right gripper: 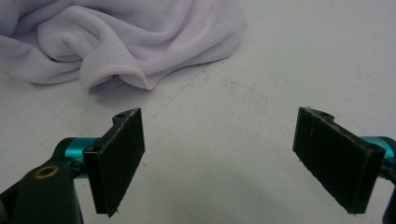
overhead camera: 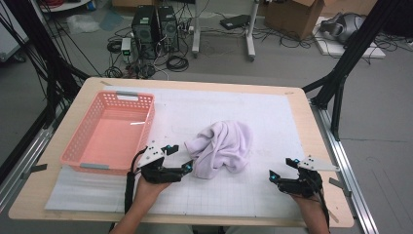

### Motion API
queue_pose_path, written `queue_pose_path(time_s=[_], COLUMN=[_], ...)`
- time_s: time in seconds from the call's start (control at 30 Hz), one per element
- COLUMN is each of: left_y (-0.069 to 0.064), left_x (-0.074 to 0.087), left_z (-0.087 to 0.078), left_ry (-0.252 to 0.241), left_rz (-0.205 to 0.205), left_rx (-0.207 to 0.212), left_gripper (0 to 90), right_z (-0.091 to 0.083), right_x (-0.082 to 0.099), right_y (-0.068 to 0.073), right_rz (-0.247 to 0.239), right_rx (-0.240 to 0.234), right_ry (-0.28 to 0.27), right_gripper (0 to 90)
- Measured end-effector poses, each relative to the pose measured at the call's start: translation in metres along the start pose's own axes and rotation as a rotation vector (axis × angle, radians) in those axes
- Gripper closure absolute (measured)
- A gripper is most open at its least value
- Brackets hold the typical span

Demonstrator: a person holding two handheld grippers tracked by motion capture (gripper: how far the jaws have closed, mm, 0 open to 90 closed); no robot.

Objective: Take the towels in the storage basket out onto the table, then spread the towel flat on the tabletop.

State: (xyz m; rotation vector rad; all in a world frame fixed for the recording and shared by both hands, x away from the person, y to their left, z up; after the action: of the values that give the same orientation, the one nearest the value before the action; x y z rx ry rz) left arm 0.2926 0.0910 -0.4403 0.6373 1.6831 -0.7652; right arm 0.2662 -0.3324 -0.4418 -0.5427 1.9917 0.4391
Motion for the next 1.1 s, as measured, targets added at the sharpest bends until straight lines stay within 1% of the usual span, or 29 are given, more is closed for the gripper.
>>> queue_pose_path(time_s=[0.13,0.2,0.33,0.37,0.5,0.53,0.7,0.77,0.83,0.87,0.9,0.93,0.97,1.0,1.03,1.07,1.1], left_y=[-0.003,-0.001,0.001,0.001,0.002,0.002,0.003,0.005,0.007,0.008,0.008,0.009,0.009,0.008,0.008,0.008,0.008], left_x=[-0.001,-0.002,-0.003,-0.003,-0.003,-0.003,-0.001,0.0,0.002,0.003,0.003,0.004,0.004,0.004,0.005,0.005,0.005], left_z=[-0.001,-0.003,-0.006,-0.006,-0.006,-0.006,-0.004,-0.004,-0.003,-0.003,-0.002,-0.002,-0.002,-0.002,-0.001,-0.001,0.0], left_ry=[-0.017,-0.022,-0.031,-0.034,-0.034,-0.028,-0.017,-0.01,0.002,0.007,0.014,0.016,0.021,0.023,0.024,0.028,0.033], left_rz=[0.0,0.001,-0.012,-0.014,-0.017,-0.013,-0.023,-0.027,-0.031,-0.039,-0.041,-0.043,-0.042,-0.043,-0.044,-0.044,-0.043], left_rx=[0.006,0.002,-0.007,-0.01,-0.011,-0.011,-0.015,-0.016,-0.017,-0.016,-0.016,-0.016,-0.017,-0.016,-0.017,-0.017,-0.017], left_gripper=[21.1,21.2,21.2,21.2,21.2,21.2,21.7,24.1,26.3,27.4,27.8,27.8,29.4,29.3,29.3,29.6,29.8], right_z=[-0.001,0.0,0.001,0.001,0.0,0.0,0.002,0.005,0.011,0.017,0.019,0.019,0.024,0.027,0.027,0.034,0.037], right_x=[0.0,0.0,0.002,0.002,0.002,0.002,0.001,0.001,0.002,0.002,0.001,0.001,0.0,-0.001,-0.001,-0.005,-0.007], right_y=[0.0,0.001,0.001,0.001,0.003,0.003,0.004,0.005,0.007,0.011,0.014,0.014,0.019,0.023,0.023,0.029,0.032], right_rz=[0.013,0.012,0.006,0.011,0.01,0.009,0.007,0.007,0.0,-0.01,-0.02,-0.02,-0.036,-0.034,-0.034,-0.061,-0.075], right_rx=[0.0,0.001,-0.001,-0.003,-0.007,-0.012,-0.02,-0.03,-0.034,-0.049,-0.055,-0.055,-0.071,-0.081,-0.081,-0.116,-0.127], right_ry=[-0.007,-0.006,0.001,0.004,0.002,0.0,0.001,0.017,0.043,0.065,0.07,0.07,0.077,0.083,0.083,0.09,0.093], right_gripper=[15.8,15.8,15.8,15.8,15.8,16.1,16.2,16.1,16.1,16.1,16.1,16.1,16.2,16.6,16.6,23.1,24.5])
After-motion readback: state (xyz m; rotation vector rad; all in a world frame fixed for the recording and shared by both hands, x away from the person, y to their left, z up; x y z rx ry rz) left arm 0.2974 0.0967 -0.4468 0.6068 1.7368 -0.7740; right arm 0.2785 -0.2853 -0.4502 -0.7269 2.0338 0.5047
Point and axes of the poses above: each handheld gripper's, and its own axes: z roughly forward along the jaws, x roughly out of its underside, y roughly to its left, the point moved 2 cm from there along z, roughly forward along the jaws, and after that the axes turned 4 degrees about -y, right-handed, at the moved point
